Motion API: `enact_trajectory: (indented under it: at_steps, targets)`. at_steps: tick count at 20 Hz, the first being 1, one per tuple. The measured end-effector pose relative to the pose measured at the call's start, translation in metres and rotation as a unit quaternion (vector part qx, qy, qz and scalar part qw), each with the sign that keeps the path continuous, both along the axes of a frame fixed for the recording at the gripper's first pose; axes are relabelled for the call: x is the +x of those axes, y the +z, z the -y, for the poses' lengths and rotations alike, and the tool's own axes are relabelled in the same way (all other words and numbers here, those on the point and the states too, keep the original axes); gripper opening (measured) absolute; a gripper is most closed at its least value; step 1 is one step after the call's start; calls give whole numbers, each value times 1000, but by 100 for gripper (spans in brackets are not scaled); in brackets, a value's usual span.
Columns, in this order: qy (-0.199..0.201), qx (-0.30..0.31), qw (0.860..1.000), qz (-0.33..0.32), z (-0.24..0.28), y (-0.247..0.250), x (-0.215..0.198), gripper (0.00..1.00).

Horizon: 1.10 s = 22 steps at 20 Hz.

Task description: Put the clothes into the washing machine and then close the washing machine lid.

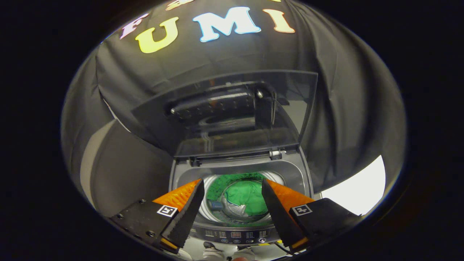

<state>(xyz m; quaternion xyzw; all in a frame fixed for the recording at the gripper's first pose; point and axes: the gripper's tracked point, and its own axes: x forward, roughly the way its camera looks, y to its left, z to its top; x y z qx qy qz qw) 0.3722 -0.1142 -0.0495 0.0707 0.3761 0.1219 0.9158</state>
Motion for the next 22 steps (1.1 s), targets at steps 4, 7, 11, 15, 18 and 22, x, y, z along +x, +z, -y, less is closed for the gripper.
enact_trajectory:
  at_steps: [4, 7, 11, 15, 18, 22]
  targets:
    - [13, -1, 999, 41, -6, 58, 16, 98]
    - [16, 3, 997, 81, -17, 104, 44, 98]
    - [15, 12, 993, 117, -37, 147, 84, 98]
    - [4, -12, 992, 125, -44, 147, 132, 98]
    - [10, -72, 989, 127, -40, 121, 159, 98]
    - [14, -91, 988, 125, -44, 97, 168, 98]
